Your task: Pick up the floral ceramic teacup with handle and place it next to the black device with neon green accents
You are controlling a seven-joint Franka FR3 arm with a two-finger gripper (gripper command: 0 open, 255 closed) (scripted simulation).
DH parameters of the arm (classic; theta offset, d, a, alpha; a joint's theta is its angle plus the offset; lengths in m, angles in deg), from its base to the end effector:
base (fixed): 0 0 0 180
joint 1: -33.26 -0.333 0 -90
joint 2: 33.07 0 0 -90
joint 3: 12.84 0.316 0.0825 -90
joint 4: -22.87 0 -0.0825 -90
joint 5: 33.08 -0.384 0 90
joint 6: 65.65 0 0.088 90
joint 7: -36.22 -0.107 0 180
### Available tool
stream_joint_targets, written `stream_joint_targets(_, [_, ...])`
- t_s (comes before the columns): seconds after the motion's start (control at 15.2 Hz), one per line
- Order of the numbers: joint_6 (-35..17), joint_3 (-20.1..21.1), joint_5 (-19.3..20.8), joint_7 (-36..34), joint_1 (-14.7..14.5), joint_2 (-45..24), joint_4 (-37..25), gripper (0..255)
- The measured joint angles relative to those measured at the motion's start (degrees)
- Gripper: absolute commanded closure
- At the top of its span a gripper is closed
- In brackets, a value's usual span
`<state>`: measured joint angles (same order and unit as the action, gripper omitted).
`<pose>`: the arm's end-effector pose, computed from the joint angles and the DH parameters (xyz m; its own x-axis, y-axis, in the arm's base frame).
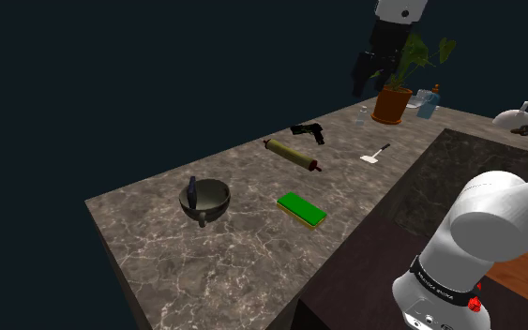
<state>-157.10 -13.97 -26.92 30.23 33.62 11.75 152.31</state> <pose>0.3100 -0.0218 0.6381 0.9842 -0.1228 0.1278 -0.1337 -0.9878 0.0801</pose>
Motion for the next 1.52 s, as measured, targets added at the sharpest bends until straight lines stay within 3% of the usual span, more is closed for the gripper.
stream_joint_targets(0.2, [-1.18, 1.44, -0.65, -1.52, -0.45, -1.09, 0.38, 0])
stream_joint_targets(0.73, [-7.46, 9.83, -3.61, -10.29, -2.82, -8.39, 0.96, 0])
stream_joint_targets(1.12, [-12.74, 16.34, -4.36, -17.44, -4.18, -16.35, -0.43, 0])
stream_joint_targets(1.52, [-16.7, 22.36, -2.49, -24.73, -4.69, -27.25, -5.66, 0])
